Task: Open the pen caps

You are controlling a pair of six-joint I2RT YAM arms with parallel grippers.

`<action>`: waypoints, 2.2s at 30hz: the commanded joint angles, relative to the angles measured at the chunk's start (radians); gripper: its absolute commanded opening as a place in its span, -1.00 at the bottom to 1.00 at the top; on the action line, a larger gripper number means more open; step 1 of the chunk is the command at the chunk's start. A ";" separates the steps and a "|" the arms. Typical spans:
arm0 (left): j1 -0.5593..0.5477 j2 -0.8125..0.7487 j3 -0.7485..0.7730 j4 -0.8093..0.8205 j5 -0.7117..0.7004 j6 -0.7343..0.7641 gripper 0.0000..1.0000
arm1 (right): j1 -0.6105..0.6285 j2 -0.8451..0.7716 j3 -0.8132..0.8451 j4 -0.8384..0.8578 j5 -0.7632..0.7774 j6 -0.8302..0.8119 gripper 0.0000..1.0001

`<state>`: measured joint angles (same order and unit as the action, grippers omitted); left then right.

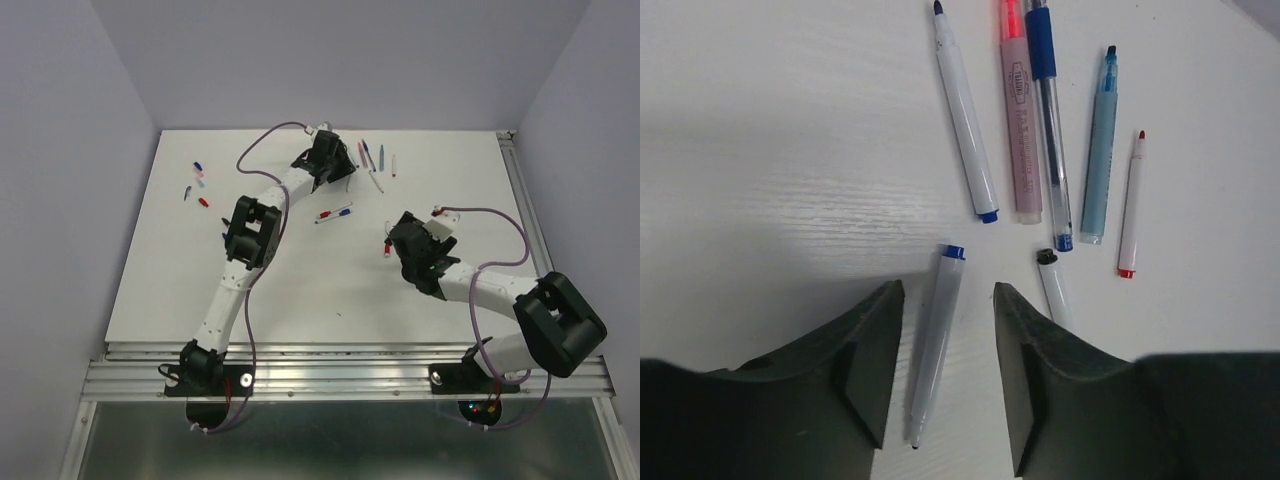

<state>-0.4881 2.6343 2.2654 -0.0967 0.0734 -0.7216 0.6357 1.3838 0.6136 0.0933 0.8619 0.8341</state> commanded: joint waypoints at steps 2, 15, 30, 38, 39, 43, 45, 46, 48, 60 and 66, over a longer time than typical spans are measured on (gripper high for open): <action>-0.007 -0.066 0.013 0.031 0.035 0.004 0.21 | -0.014 0.023 0.006 0.036 -0.014 -0.001 1.00; -0.014 -0.500 -0.358 0.037 0.080 0.128 0.98 | -0.109 0.125 0.242 -0.167 -0.198 0.036 1.00; -0.014 -1.326 -1.447 0.264 -0.104 0.126 0.98 | -0.214 0.426 0.607 -0.506 -0.242 0.033 0.81; -0.010 -1.539 -1.574 0.258 -0.171 0.110 0.98 | -0.269 0.567 0.736 -0.570 -0.267 0.020 0.29; -0.010 -1.547 -1.575 0.250 -0.175 0.111 0.98 | -0.271 0.581 0.750 -0.587 -0.262 0.023 0.23; -0.010 -1.588 -1.587 0.238 -0.208 0.099 0.98 | -0.271 0.612 0.752 -0.627 -0.258 0.060 -0.09; -0.010 -1.594 -1.587 0.232 -0.227 0.099 0.98 | -0.269 0.609 0.736 -0.644 -0.258 0.088 -0.10; -0.009 -1.599 -1.587 0.223 -0.230 0.097 0.98 | -0.271 0.604 0.721 -0.636 -0.259 0.094 -0.16; -0.006 -1.608 -1.593 0.221 -0.235 0.097 0.98 | -0.269 0.589 0.681 -0.612 -0.273 0.099 -0.29; -0.001 -1.620 -1.601 0.222 -0.219 0.100 0.98 | -0.269 0.466 0.454 -0.485 -0.308 -0.022 -0.93; -0.001 -1.619 -1.609 0.287 0.015 0.142 0.98 | -0.268 0.224 0.327 -0.357 -0.322 -0.142 -0.99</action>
<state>-0.4942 1.0382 0.6777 0.1081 -0.0746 -0.6189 0.3641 1.7565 1.0176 -0.3298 0.5617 0.7914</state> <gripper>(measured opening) 0.986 0.110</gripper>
